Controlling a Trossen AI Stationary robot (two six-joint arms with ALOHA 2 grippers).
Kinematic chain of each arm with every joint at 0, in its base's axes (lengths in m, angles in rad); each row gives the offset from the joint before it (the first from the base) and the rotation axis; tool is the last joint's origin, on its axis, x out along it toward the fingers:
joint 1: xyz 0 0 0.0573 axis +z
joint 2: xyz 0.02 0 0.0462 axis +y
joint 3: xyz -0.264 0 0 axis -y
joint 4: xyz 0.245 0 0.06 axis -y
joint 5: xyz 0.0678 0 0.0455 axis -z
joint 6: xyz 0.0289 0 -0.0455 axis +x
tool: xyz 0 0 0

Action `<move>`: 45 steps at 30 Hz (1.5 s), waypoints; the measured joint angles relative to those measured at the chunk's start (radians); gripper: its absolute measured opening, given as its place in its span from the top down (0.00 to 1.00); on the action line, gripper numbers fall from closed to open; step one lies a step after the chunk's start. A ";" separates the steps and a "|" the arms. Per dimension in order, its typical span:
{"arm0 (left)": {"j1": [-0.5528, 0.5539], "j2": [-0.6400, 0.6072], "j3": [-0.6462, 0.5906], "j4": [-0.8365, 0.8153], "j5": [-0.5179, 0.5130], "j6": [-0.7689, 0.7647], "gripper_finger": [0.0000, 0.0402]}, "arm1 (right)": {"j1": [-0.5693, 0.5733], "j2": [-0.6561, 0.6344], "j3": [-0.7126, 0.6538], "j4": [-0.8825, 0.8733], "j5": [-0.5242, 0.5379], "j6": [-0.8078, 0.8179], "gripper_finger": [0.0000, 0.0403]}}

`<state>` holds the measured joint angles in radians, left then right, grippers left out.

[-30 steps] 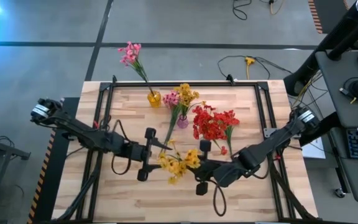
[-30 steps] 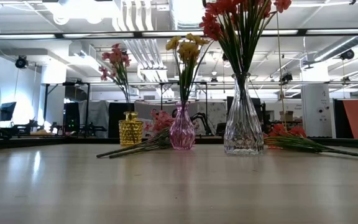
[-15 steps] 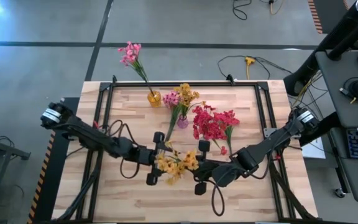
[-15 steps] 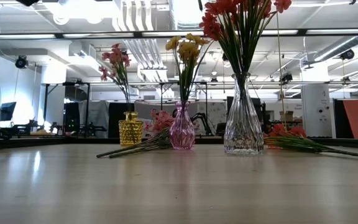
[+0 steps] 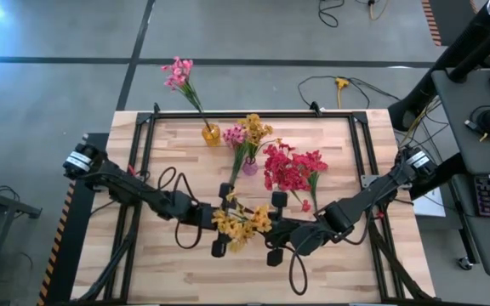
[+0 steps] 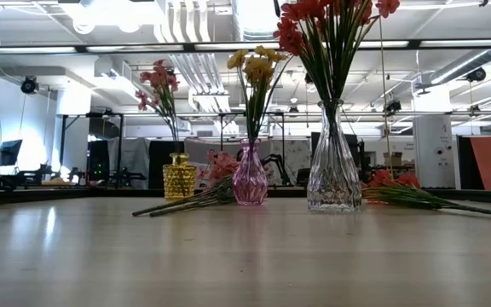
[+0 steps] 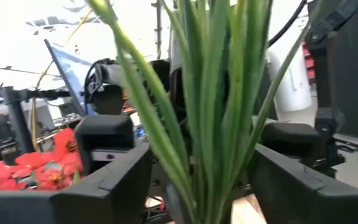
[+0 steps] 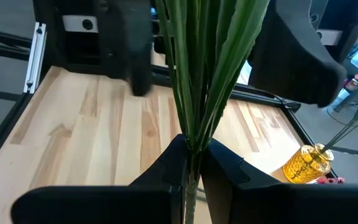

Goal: Sort flowers into vase by color
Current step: Put the yellow flowers into the violet vase

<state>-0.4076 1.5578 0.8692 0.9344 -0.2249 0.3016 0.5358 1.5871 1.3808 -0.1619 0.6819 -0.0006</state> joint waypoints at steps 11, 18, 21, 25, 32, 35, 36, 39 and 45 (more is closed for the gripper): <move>0.000 -0.004 0.000 -0.017 -0.064 -0.005 0.74 | 0.000 0.000 0.000 0.001 0.002 0.009 0.83; 0.000 -0.005 0.000 -0.017 -0.079 0.004 0.83 | 0.000 0.000 0.000 0.001 0.002 0.024 0.68; -0.001 -0.024 0.000 -0.052 -0.125 0.021 0.85 | 0.000 -0.007 0.000 -0.012 0.003 0.028 0.63; -0.001 -0.069 0.000 -0.132 -0.140 0.023 0.87 | 0.000 -0.025 0.008 -0.055 0.006 0.055 0.58; -0.001 -0.144 0.000 -0.268 -0.167 0.018 0.89 | 0.001 -0.029 0.050 -0.113 0.023 0.062 0.52; 0.000 -0.170 -0.001 -0.319 -0.174 0.017 0.89 | 0.001 -0.030 0.059 -0.119 0.024 0.061 0.50; -0.001 -0.180 -0.001 -0.335 -0.191 0.016 0.89 | 0.001 -0.030 0.064 -0.128 0.024 0.060 0.49; -0.002 -0.213 -0.001 -0.411 -0.290 0.000 0.89 | 0.009 -0.032 0.089 -0.164 0.026 0.061 0.48; 0.008 -0.265 -0.018 -0.534 -0.435 -0.024 0.89 | 0.033 -0.041 0.153 -0.266 0.026 0.079 0.48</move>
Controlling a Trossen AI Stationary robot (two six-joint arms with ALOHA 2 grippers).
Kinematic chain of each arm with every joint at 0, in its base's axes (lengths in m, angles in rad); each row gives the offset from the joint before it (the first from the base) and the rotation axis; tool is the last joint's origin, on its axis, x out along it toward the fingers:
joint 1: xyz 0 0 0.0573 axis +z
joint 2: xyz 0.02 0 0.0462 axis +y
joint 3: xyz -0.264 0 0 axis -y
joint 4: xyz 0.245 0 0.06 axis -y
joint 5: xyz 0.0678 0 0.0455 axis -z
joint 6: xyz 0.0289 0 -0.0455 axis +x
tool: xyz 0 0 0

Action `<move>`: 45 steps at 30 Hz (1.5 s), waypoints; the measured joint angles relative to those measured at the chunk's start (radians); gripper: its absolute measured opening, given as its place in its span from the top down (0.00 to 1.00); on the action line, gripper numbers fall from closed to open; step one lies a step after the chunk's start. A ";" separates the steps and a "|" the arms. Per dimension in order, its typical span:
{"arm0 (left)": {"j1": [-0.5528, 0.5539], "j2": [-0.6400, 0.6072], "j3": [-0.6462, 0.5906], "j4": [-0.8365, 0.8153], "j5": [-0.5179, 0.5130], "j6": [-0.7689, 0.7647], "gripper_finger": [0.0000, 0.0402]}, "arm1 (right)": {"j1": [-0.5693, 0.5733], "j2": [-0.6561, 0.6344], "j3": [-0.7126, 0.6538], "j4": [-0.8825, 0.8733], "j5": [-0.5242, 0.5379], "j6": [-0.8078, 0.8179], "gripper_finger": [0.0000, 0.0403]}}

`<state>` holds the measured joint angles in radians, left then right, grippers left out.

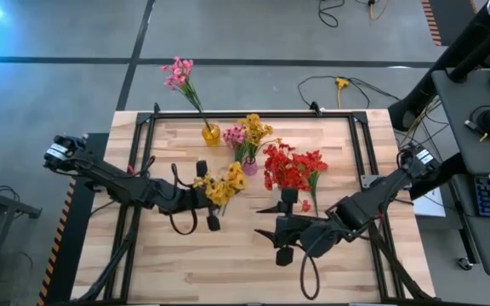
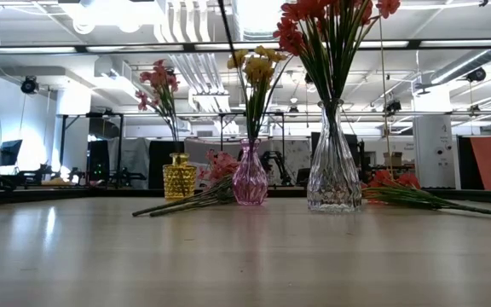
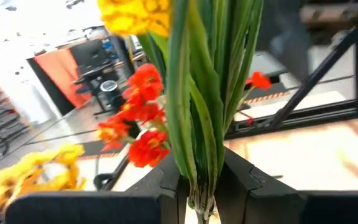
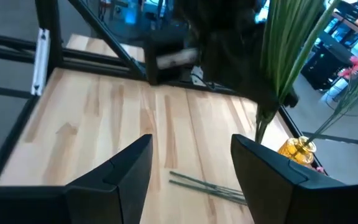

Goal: Sort flowers into vase by color
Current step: Put the yellow flowers into the violet vase

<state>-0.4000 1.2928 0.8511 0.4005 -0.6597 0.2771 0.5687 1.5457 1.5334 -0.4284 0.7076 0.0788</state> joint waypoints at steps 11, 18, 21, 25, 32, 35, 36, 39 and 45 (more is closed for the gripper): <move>0.205 -0.001 -0.057 0.027 0.116 -0.040 0.89 | 0.009 -0.076 0.117 -0.182 0.000 0.058 0.47; 0.346 0.000 -0.063 0.031 0.263 -0.066 0.89 | 0.009 -0.128 0.125 -0.224 0.000 0.087 0.47; 0.389 0.000 -0.063 0.034 0.327 -0.066 0.89 | 0.009 -0.135 0.124 -0.229 -0.001 0.087 0.47; 0.441 0.003 -0.065 0.035 0.390 -0.078 0.89 | 0.009 -0.136 0.122 -0.257 -0.001 0.091 0.47; 0.485 0.023 -0.082 0.044 0.390 -0.093 0.89 | 0.009 -0.133 0.120 -0.279 -0.001 0.120 0.47; 0.493 0.048 -0.082 0.079 0.391 -0.091 0.89 | 0.009 -0.133 0.118 -0.280 -0.001 0.120 0.47; 0.494 0.053 -0.082 0.082 0.390 -0.090 0.89 | 0.009 -0.133 0.118 -0.280 -0.001 0.120 0.47; 0.497 0.073 -0.082 0.095 0.390 -0.092 0.89 | 0.009 -0.133 0.118 -0.279 -0.001 0.120 0.47; 0.501 0.097 -0.082 0.096 0.391 -0.103 0.89 | 0.009 -0.132 0.118 -0.280 -0.001 0.120 0.47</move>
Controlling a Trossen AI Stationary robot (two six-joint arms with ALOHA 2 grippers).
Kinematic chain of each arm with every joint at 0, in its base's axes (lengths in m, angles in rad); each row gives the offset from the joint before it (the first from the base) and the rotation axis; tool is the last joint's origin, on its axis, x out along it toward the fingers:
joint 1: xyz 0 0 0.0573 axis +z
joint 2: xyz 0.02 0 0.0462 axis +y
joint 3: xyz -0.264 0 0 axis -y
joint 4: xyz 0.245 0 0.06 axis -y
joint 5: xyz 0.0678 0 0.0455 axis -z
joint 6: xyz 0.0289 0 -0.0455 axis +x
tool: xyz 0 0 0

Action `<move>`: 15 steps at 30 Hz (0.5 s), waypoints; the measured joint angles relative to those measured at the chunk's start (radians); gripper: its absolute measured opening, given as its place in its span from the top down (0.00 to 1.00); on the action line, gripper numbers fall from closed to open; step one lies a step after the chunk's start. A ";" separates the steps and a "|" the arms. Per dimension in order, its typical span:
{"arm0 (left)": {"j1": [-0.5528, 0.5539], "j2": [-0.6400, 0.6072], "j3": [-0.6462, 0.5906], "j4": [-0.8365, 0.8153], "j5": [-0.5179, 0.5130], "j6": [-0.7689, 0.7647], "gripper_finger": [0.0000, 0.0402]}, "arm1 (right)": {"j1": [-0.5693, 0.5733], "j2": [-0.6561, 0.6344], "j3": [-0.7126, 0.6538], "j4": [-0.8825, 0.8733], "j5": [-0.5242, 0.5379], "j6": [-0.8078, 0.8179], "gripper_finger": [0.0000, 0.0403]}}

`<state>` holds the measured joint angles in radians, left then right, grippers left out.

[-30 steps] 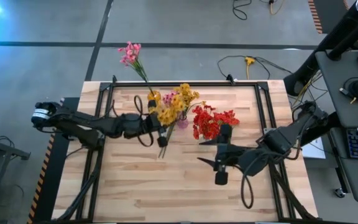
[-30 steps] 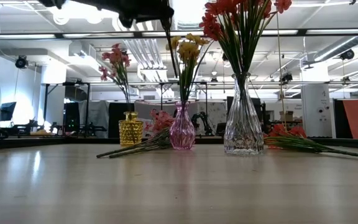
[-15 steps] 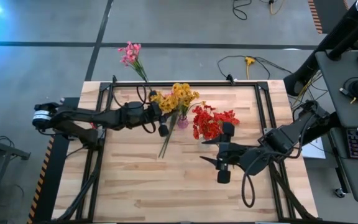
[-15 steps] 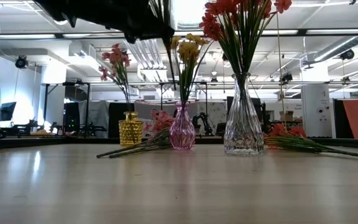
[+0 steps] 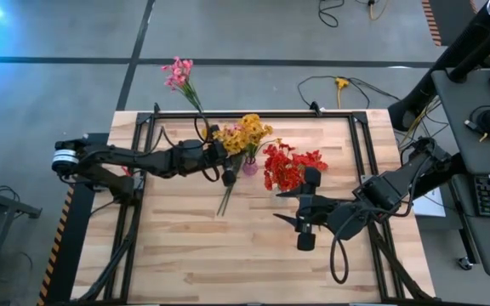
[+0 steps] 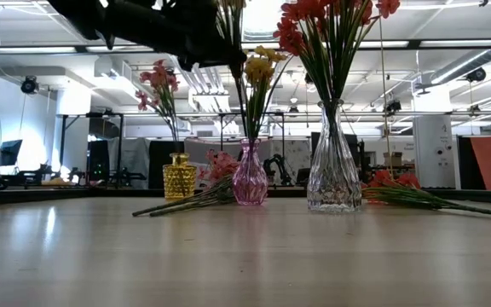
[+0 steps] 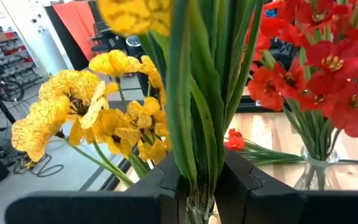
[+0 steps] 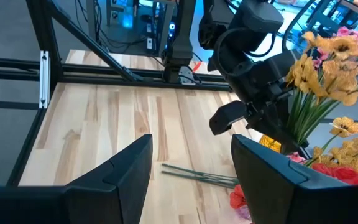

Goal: Sort flowers into vase by color
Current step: Put the yellow flowers into the violet vase

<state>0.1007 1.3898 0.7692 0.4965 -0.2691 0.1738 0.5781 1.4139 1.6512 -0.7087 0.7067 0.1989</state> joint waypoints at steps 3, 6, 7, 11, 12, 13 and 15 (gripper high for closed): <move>0.002 0.010 0.000 -0.001 0.000 -0.002 0.89 | 0.000 0.000 0.000 0.000 0.000 0.000 0.47; 0.005 0.026 0.000 0.014 0.000 -0.004 0.89 | 0.000 0.000 -0.002 0.000 0.000 0.000 0.47; 0.005 0.033 0.000 0.019 0.000 -0.004 0.89 | 0.000 0.000 -0.003 0.000 0.000 0.000 0.47; 0.005 0.061 0.000 0.058 0.000 -0.004 0.89 | 0.000 0.000 -0.004 -0.002 0.000 0.000 0.47; 0.005 0.067 0.000 0.065 0.000 -0.004 0.89 | 0.000 0.000 -0.004 -0.002 0.000 0.000 0.47; 0.005 0.073 0.000 0.065 0.000 -0.004 0.89 | 0.000 0.000 -0.004 -0.003 0.000 0.000 0.47; 0.005 0.081 0.000 0.061 0.000 -0.005 0.89 | 0.000 0.000 -0.004 -0.005 0.000 0.003 0.47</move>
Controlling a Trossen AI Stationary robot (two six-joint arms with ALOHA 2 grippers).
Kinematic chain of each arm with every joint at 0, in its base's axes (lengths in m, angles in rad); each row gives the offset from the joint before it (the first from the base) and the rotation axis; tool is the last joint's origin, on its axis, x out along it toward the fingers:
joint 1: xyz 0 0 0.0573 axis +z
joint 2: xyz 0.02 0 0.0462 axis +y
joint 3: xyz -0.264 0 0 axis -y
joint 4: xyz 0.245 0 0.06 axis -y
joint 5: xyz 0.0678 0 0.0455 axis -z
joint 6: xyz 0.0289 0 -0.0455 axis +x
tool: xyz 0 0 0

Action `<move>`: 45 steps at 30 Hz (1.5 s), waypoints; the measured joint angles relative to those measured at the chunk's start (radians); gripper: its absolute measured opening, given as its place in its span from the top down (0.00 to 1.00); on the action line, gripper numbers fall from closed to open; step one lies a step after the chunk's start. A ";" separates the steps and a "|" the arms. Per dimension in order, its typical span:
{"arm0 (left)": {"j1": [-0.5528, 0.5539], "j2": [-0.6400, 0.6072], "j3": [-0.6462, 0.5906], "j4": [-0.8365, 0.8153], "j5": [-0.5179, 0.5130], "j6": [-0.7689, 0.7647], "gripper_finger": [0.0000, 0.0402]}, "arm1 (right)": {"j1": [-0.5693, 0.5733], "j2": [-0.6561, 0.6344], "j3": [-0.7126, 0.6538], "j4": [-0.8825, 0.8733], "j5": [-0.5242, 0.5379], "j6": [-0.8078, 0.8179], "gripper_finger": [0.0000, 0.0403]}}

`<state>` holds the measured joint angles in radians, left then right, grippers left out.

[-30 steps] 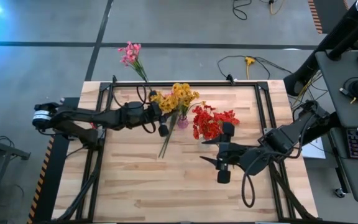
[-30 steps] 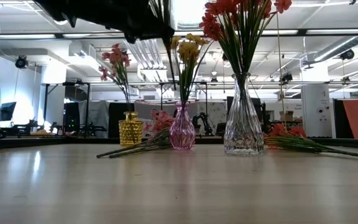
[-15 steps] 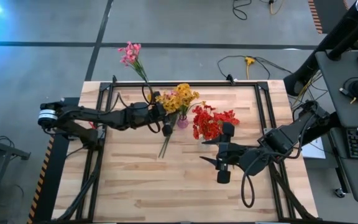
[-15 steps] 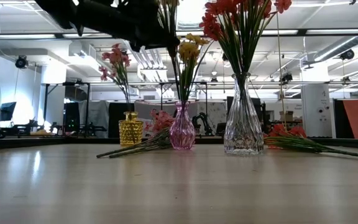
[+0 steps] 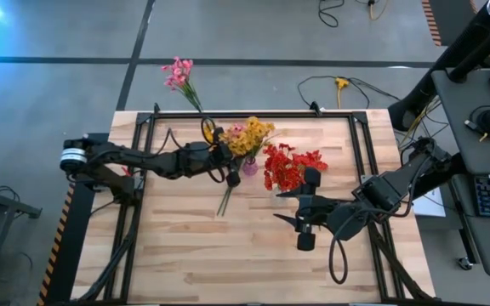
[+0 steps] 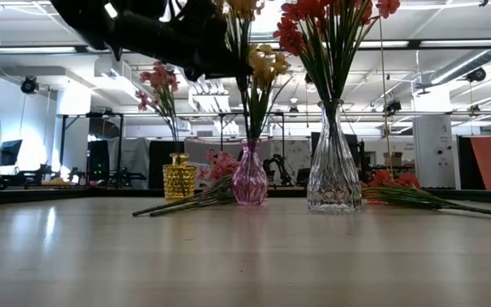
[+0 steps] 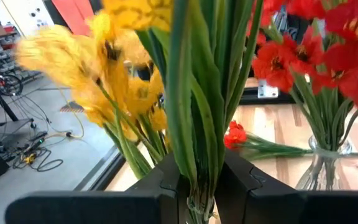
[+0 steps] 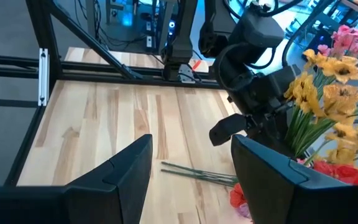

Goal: Sort flowers into vase by color
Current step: Put the yellow flowers into the violet vase

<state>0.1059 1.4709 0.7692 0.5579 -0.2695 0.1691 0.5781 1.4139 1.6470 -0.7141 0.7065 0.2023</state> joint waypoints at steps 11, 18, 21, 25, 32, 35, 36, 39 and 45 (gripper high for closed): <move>0.001 0.014 0.000 0.003 -0.011 -0.022 0.89 | 0.000 0.000 0.000 -0.010 0.000 0.000 0.47; 0.001 0.014 0.000 -0.002 -0.094 -0.037 0.89 | 0.000 0.000 0.000 -0.011 0.000 0.000 0.47; 0.001 0.014 0.000 -0.003 -0.098 -0.037 0.89 | 0.000 0.000 0.000 -0.011 0.000 0.000 0.47; 0.001 0.014 0.000 -0.008 -0.088 -0.037 0.88 | 0.000 0.000 0.000 -0.011 0.000 0.000 0.47; 0.000 0.014 0.000 -0.029 -0.082 -0.050 0.83 | 0.000 0.000 0.000 -0.012 -0.001 0.000 0.47; 0.000 0.014 0.000 -0.034 -0.082 -0.059 0.81 | 0.000 0.000 0.000 -0.012 -0.003 0.000 0.47; 0.000 0.014 0.000 -0.036 -0.082 -0.064 0.80 | 0.000 0.000 0.000 -0.012 -0.003 0.000 0.47; 0.000 0.014 0.000 -0.037 -0.082 -0.078 0.77 | 0.000 0.000 0.000 -0.012 -0.003 0.000 0.47; -0.001 0.014 0.000 -0.046 -0.082 -0.083 0.65 | 0.000 0.000 0.000 -0.012 -0.003 0.000 0.47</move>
<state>0.1051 1.4845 0.7696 0.5118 -0.3516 0.0864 0.5782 1.4143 1.6466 -0.7261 0.7036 0.2028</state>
